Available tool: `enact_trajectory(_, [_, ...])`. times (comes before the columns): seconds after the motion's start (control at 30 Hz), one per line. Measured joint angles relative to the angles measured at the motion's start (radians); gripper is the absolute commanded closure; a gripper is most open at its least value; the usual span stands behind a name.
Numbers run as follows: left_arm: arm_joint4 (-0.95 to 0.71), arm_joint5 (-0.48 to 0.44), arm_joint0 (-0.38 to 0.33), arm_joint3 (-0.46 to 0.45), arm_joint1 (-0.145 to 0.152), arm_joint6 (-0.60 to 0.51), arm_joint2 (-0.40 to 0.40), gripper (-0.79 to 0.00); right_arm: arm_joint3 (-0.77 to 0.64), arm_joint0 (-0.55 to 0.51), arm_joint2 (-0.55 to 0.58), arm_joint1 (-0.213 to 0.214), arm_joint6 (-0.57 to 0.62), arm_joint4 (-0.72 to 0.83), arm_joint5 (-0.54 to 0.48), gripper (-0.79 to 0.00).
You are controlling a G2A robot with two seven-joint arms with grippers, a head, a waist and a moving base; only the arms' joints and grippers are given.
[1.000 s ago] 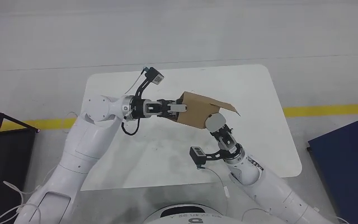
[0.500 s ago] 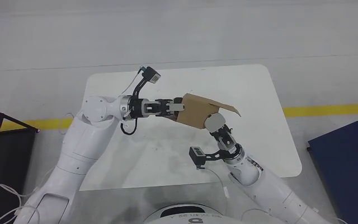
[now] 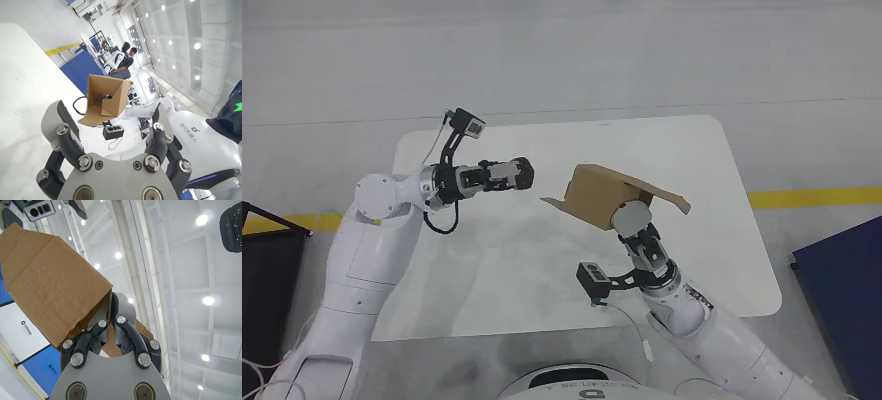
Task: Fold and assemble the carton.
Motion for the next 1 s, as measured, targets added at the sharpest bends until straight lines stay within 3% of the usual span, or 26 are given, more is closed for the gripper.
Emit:
enact_trajectory(0.13, [0.029,0.005,0.004,0.068,0.003,0.019,-0.008,-0.785,-0.014,0.006,-0.008,0.003,0.004,0.0,0.0,0.0])
enact_trajectory(0.4, [0.231,-0.015,-0.056,0.223,-0.032,0.124,0.174,-0.785,-0.05,0.023,-0.038,0.009,0.008,0.0,0.0,0.0])
enact_trajectory(0.6, [0.107,-0.03,-0.104,0.219,-0.067,0.085,0.279,-0.785,-0.071,0.022,-0.042,0.019,0.012,0.0,0.0,0.0])
enact_trajectory(1.0, [0.015,-0.063,-0.129,0.21,-0.078,-0.029,0.301,-0.785,-0.092,0.007,-0.038,0.041,0.019,0.0,0.0,0.0])
